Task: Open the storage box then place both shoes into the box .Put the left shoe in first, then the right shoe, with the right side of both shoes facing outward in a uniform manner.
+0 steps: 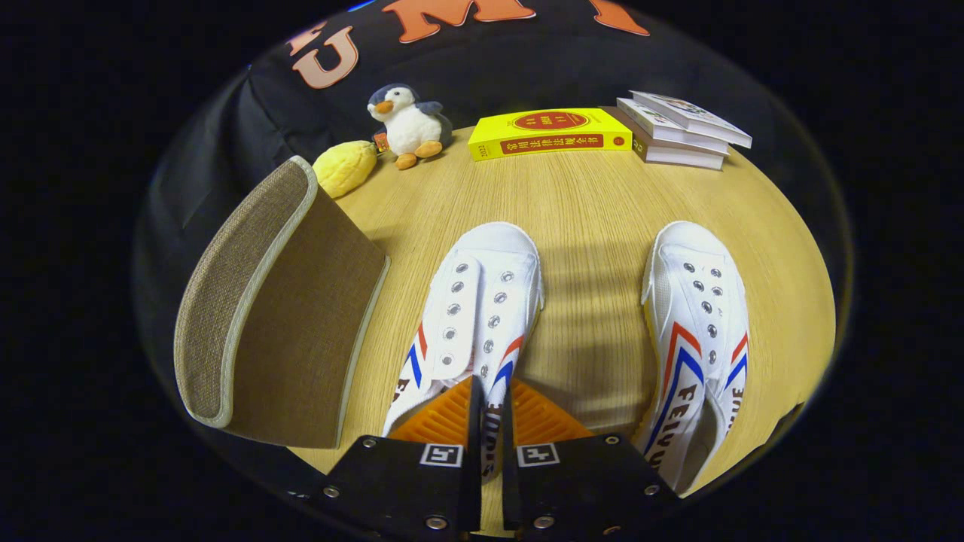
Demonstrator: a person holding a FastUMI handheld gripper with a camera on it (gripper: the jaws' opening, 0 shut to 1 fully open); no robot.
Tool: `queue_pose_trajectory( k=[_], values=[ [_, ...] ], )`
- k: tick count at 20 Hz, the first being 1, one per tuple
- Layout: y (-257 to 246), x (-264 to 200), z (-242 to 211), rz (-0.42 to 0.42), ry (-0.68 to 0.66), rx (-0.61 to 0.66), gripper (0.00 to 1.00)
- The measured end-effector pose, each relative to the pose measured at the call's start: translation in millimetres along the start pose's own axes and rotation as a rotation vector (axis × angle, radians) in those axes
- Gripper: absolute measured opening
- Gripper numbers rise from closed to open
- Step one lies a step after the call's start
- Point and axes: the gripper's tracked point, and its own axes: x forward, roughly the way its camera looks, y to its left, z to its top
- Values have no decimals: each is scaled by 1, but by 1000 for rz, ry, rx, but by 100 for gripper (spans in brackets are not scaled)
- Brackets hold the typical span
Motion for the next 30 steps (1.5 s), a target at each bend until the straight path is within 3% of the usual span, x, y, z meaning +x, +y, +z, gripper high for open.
queue_pose_trajectory(
  k=[2,4,9,11,14,19,30],
  values=[
    [-3,-1,0,2,1,-3,13],
    [-6,-11,-2,-2,-9,11,27],
    [9,-45,13,126,-72,100,85],
    [19,-56,23,198,-103,127,96],
    [53,-74,32,389,-116,174,99],
    [116,-92,28,711,-11,299,98],
    [197,-99,24,1048,178,482,98]
  ],
)
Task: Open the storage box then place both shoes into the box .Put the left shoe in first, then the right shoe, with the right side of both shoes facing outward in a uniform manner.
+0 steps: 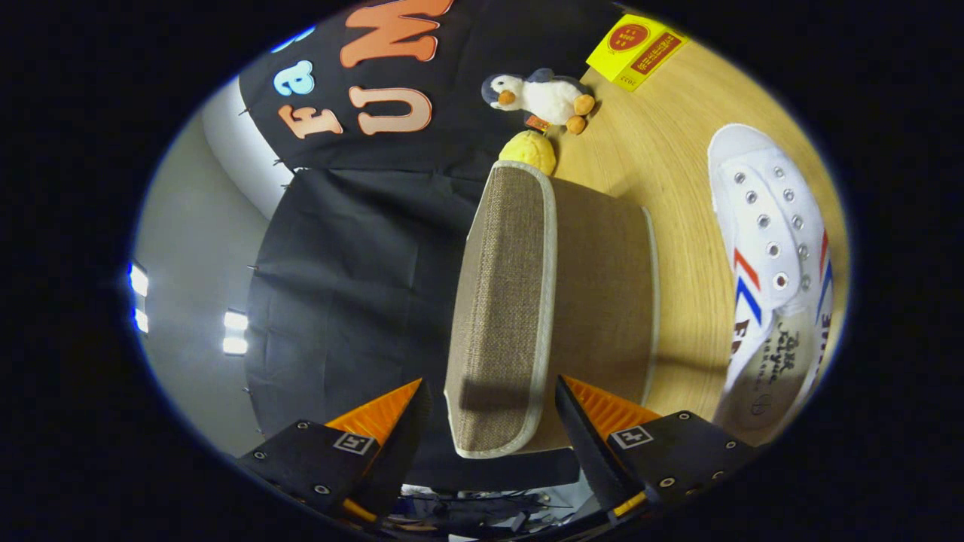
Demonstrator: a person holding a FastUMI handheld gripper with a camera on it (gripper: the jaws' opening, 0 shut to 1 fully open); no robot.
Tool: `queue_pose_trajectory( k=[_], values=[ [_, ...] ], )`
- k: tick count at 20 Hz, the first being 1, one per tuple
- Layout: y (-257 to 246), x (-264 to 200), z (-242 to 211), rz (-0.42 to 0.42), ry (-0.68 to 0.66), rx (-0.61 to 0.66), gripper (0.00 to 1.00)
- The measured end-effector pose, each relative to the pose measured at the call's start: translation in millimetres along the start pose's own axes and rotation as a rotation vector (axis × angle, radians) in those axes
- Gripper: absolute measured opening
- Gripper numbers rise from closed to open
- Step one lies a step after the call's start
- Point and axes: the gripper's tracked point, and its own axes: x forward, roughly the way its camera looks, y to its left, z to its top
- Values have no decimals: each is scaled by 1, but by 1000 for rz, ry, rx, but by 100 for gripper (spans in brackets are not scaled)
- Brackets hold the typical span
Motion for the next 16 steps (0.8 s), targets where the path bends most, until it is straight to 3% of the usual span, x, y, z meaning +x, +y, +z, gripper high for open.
queue_pose_trajectory(
  k=[6,8,10,12,14,15,16],
  values=[
    [21,-13,9,124,-50,103,95],
    [32,-25,21,177,-108,135,87],
    [26,-25,24,131,-127,111,81],
    [24,-19,20,86,-112,79,69],
    [25,-12,16,53,-112,52,45],
    [28,-9,15,44,-114,44,27],
    [32,-7,14,41,-125,33,20]
  ],
)
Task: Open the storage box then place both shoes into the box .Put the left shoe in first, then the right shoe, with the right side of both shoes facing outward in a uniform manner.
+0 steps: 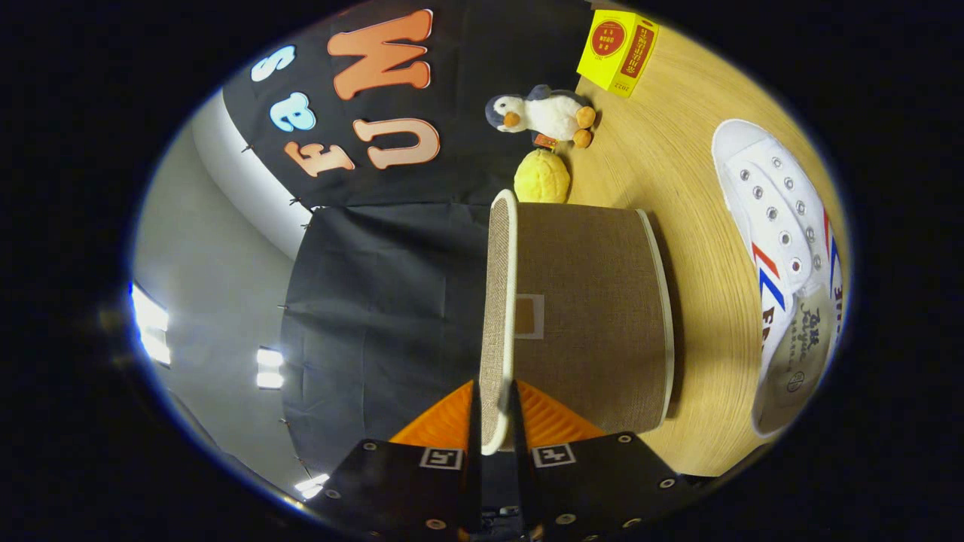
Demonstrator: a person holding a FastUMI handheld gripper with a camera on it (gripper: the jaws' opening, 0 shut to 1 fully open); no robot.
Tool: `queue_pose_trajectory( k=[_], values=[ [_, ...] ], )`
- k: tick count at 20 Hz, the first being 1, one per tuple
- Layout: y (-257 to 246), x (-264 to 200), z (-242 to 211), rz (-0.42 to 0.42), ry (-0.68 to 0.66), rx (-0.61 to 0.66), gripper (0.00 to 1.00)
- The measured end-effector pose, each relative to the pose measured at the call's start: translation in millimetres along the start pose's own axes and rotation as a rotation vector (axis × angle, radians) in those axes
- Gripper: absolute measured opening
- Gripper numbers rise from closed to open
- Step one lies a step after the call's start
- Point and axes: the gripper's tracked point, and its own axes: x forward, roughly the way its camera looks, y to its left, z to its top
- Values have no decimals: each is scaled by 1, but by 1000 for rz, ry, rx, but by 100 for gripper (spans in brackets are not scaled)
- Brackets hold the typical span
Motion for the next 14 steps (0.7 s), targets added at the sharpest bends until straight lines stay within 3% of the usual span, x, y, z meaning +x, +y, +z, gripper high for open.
queue_pose_trajectory(
  k=[1,2,9,14],
  values=[
    [9,0,1,18,-20,-9,3],
    [25,3,3,60,-48,-6,1],
    [103,27,5,46,-174,-161,1],
    [172,85,0,43,-217,-290,1]
  ],
)
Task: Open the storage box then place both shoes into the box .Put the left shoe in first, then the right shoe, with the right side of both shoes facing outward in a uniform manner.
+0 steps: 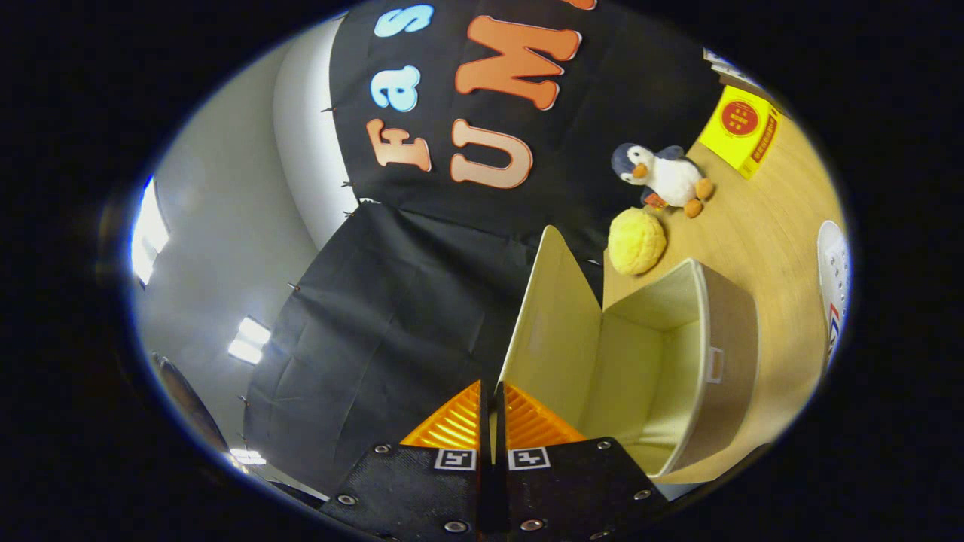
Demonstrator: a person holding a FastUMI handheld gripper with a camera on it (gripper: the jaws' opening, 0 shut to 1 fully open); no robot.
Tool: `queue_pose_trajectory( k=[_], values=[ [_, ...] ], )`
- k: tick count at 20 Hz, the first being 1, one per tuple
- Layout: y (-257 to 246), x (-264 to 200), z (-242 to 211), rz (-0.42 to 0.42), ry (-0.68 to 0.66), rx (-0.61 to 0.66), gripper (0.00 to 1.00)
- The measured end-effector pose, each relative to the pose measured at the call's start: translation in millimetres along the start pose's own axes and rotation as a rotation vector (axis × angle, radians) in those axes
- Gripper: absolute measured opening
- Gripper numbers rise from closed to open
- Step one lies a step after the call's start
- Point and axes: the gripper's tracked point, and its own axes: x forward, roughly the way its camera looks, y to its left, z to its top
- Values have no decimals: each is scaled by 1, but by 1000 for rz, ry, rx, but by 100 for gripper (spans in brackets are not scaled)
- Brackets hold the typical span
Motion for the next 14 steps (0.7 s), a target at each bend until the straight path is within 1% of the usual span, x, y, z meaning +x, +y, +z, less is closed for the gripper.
queue_pose_trajectory(
  k=[2,4,6,7,8,9,11,12,14],
  values=[
    [18,32,-10,-19,17,-43,2],
    [25,67,-31,-51,65,-96,2],
    [23,100,-54,-114,128,-168,2],
    [21,110,-65,-155,160,-248,9],
    [18,118,-71,-179,191,-330,21],
    [13,126,-80,-201,211,-392,46],
    [3,124,-86,-248,232,-468,94],
    [-2,120,-85,-280,225,-483,98],
    [-23,107,-65,-345,182,-495,98]
  ],
)
